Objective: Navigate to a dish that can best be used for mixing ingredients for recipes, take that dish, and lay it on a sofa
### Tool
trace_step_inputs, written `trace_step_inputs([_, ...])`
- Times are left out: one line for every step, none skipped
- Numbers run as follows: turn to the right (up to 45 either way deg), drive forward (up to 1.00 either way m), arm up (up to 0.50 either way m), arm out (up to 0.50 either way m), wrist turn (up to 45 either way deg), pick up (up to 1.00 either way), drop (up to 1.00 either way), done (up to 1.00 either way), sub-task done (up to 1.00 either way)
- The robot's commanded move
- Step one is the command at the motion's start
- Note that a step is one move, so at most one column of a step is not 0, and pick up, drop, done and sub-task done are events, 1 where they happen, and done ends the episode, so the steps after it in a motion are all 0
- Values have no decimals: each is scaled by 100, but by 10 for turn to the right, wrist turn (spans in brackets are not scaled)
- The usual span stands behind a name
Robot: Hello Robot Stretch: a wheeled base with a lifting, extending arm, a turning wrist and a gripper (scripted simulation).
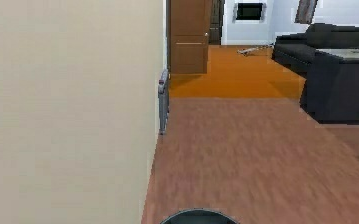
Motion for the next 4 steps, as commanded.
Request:
trace_step_inputs([60,0,0,0,0,0,0,0,0])
trace_step_inputs([0,5,0,0,0,0,0,0,0])
trace_step_inputs([180,0,0,0,0,0,0,0,0])
trace_step_inputs([0,100,0,0,0,0,0,0,0])
